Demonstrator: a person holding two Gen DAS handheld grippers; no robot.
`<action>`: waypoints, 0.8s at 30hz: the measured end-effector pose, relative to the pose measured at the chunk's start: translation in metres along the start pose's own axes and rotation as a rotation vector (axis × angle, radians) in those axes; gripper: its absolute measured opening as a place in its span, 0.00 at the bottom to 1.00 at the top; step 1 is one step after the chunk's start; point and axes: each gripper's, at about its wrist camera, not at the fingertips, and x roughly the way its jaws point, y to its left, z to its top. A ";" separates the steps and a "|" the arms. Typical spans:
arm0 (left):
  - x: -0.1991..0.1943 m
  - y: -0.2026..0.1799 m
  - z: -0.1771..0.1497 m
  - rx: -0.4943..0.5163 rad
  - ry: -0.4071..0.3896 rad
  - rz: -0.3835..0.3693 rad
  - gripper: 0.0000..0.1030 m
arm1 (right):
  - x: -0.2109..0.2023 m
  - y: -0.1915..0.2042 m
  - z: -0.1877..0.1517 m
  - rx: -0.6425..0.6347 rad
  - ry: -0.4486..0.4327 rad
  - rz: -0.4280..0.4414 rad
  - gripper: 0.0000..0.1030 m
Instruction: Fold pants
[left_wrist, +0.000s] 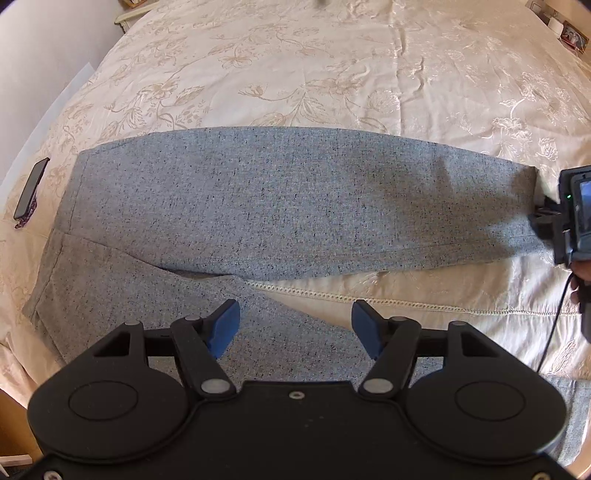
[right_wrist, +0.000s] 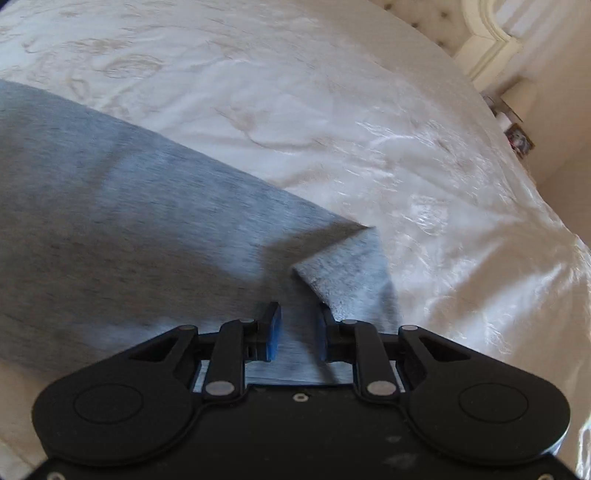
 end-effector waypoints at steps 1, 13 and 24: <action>0.001 0.002 0.000 0.000 -0.002 -0.014 0.66 | 0.008 -0.022 0.000 0.042 0.017 -0.061 0.16; 0.076 -0.013 0.025 0.112 -0.066 -0.009 0.66 | -0.040 -0.084 -0.030 0.381 0.024 0.207 0.26; 0.070 0.008 -0.074 0.275 0.027 -0.077 0.60 | -0.137 0.027 -0.139 0.318 0.132 0.477 0.26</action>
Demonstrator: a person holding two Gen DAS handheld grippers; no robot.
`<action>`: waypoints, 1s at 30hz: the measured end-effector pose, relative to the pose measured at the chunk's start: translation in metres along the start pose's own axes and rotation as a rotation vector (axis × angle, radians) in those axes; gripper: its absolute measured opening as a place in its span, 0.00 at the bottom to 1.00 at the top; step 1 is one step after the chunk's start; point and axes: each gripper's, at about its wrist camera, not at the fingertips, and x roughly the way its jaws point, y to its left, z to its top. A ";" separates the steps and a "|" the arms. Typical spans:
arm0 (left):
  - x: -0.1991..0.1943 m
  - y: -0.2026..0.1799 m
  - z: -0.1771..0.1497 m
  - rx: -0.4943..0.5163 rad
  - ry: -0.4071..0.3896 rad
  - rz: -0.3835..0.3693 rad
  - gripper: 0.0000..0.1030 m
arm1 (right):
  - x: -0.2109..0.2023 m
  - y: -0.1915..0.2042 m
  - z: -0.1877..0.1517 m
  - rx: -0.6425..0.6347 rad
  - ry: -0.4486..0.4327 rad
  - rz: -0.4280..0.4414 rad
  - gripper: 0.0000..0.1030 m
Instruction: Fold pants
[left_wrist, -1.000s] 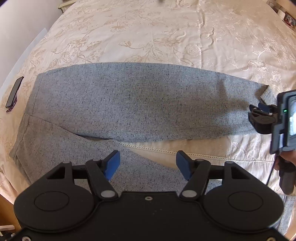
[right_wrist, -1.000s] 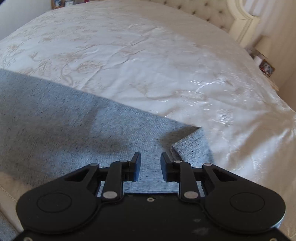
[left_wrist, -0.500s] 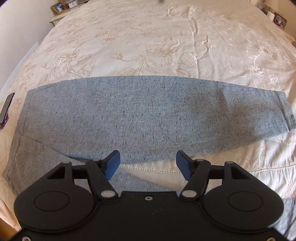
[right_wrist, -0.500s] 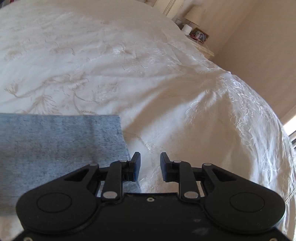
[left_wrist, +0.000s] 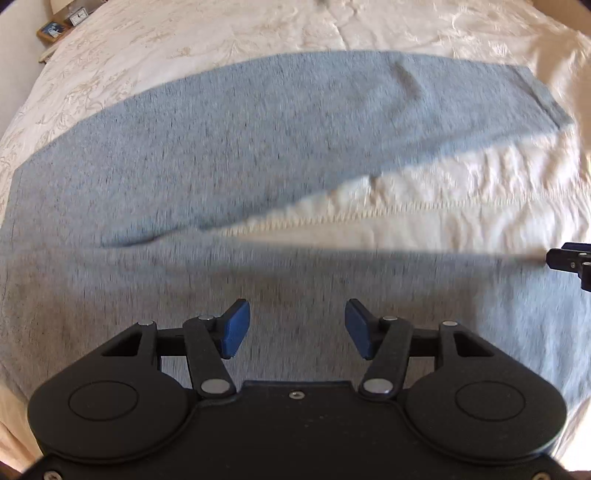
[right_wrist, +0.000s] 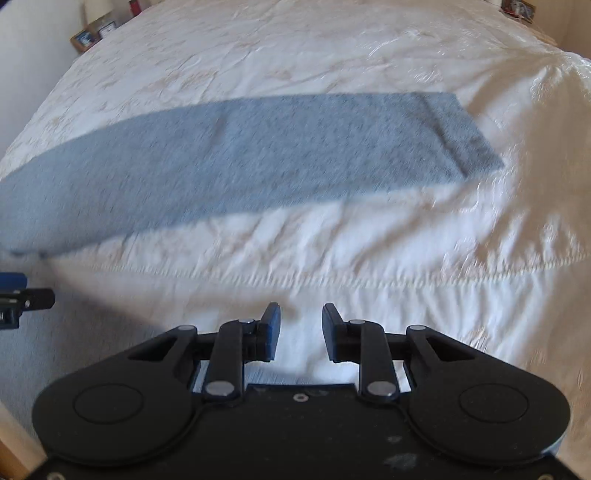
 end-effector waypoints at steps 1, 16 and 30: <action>0.003 0.001 -0.010 0.005 0.022 0.013 0.60 | -0.001 0.002 -0.020 -0.003 0.029 -0.011 0.26; -0.025 0.101 0.030 -0.205 0.016 0.126 0.58 | -0.060 -0.083 -0.004 0.340 -0.041 -0.244 0.26; -0.034 0.172 0.149 -0.223 -0.203 0.152 0.59 | 0.048 -0.080 0.256 0.609 -0.003 -0.126 0.29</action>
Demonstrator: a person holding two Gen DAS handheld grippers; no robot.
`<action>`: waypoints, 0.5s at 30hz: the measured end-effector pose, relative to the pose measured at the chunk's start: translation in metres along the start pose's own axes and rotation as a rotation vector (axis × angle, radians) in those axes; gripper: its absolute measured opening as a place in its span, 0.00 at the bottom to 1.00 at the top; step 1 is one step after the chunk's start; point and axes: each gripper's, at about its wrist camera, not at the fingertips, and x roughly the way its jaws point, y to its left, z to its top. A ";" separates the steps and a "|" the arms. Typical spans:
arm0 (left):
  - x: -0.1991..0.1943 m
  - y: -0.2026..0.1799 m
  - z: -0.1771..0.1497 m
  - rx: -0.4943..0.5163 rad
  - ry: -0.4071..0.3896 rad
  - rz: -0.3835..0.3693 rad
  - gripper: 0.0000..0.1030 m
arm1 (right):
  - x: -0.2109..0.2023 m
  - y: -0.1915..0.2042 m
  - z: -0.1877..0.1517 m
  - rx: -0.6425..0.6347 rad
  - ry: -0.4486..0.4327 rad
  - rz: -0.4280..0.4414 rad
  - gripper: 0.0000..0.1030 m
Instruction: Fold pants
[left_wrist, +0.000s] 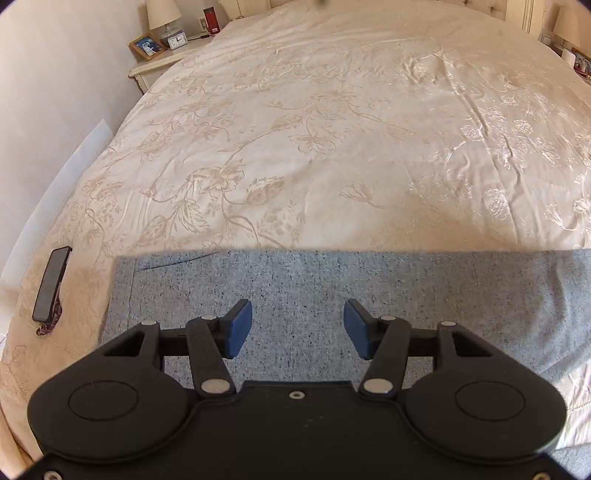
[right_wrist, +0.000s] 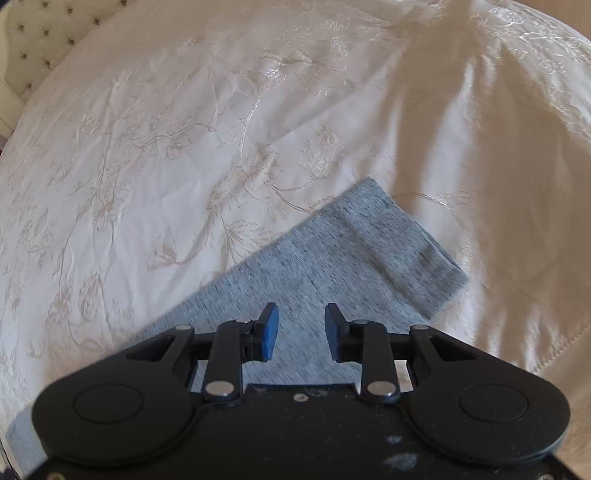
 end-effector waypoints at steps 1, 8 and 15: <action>0.004 0.003 0.001 -0.004 0.008 -0.002 0.59 | 0.011 0.009 0.008 0.014 0.008 -0.001 0.29; 0.022 0.020 0.002 -0.022 0.047 -0.010 0.59 | 0.083 0.046 0.046 0.082 0.053 -0.168 0.28; 0.057 0.043 0.023 -0.094 0.124 -0.037 0.59 | 0.099 0.044 0.033 0.110 0.089 -0.273 0.02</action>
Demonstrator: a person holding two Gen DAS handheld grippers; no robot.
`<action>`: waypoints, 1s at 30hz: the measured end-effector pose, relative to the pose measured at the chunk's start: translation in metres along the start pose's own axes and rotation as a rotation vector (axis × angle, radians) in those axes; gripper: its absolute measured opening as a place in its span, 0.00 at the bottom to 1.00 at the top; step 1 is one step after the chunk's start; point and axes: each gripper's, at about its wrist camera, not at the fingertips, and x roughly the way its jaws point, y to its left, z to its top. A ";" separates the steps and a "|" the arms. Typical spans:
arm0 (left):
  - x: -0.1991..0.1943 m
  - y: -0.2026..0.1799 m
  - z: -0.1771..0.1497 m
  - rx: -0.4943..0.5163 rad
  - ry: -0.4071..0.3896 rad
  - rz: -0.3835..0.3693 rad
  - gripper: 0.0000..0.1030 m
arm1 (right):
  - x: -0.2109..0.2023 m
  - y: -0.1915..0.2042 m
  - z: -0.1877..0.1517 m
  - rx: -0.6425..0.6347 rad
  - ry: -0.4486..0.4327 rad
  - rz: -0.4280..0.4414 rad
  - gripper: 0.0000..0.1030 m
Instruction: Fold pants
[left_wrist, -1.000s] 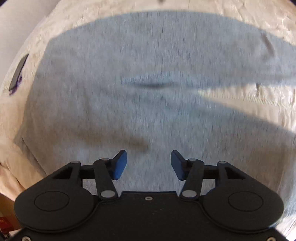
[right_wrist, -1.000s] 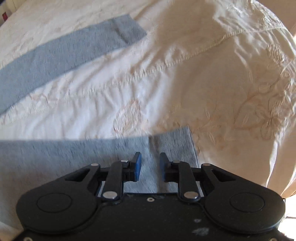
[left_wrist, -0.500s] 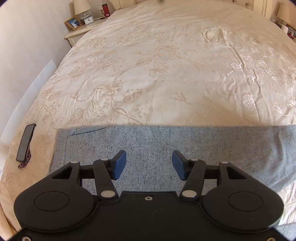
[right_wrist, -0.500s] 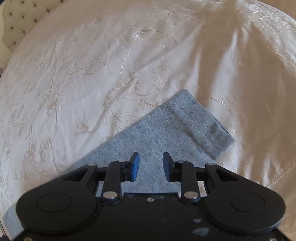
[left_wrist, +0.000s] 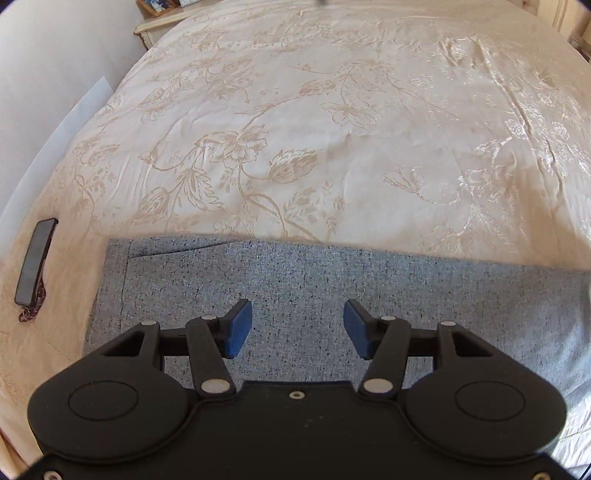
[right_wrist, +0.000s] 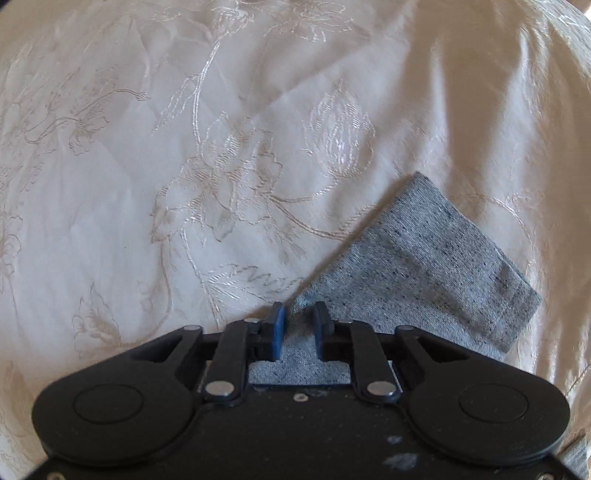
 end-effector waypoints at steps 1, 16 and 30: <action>0.005 0.004 0.007 -0.022 0.018 -0.014 0.59 | -0.006 -0.006 -0.005 0.013 -0.014 0.011 0.02; 0.114 0.037 0.086 -0.301 0.326 -0.066 0.62 | -0.029 -0.085 -0.079 0.086 0.001 0.119 0.02; 0.138 0.017 0.067 -0.345 0.408 0.104 0.23 | -0.033 -0.088 -0.079 0.081 -0.016 0.146 0.02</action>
